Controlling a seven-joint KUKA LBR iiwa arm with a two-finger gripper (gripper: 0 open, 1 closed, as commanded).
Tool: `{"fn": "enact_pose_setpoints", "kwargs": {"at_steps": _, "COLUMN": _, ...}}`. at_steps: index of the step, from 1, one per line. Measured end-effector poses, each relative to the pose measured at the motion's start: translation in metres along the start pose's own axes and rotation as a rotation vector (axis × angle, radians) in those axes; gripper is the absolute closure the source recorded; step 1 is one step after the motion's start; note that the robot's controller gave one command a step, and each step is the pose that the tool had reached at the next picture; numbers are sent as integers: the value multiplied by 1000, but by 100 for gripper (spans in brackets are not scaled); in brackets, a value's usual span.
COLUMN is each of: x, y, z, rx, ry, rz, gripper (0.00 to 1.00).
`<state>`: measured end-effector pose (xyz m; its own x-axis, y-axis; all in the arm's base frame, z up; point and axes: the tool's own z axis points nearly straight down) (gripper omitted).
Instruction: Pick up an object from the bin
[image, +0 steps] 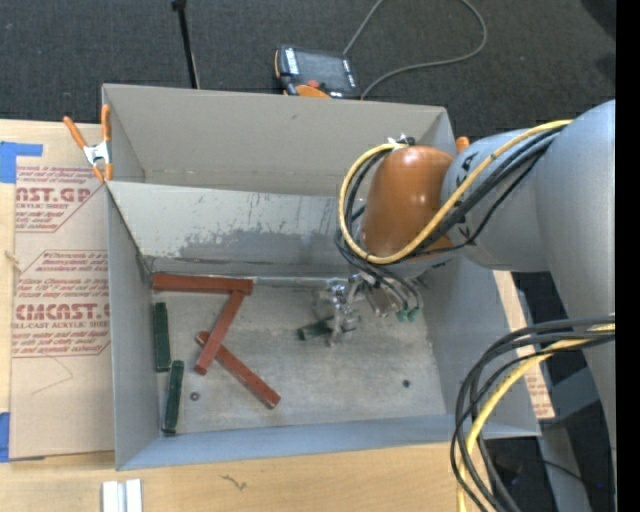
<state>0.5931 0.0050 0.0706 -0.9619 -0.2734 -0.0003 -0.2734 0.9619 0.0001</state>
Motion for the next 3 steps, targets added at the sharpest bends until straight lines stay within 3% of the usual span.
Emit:
{"fn": "enact_pose_setpoints", "kwargs": {"at_steps": 1, "x": 15, "y": -39, "z": -105, "rx": 4, "ry": -10, "rz": 16, "gripper": 100}}
{"fn": "enact_pose_setpoints", "kwargs": {"at_steps": 2, "x": 50, "y": -101, "z": -181, "rx": 7, "ry": -9, "rz": 63, "gripper": 100}}
{"fn": "enact_pose_setpoints", "kwargs": {"at_steps": 3, "x": 82, "y": -104, "z": -219, "rx": 3, "ry": -5, "rz": 16, "gripper": 100}}
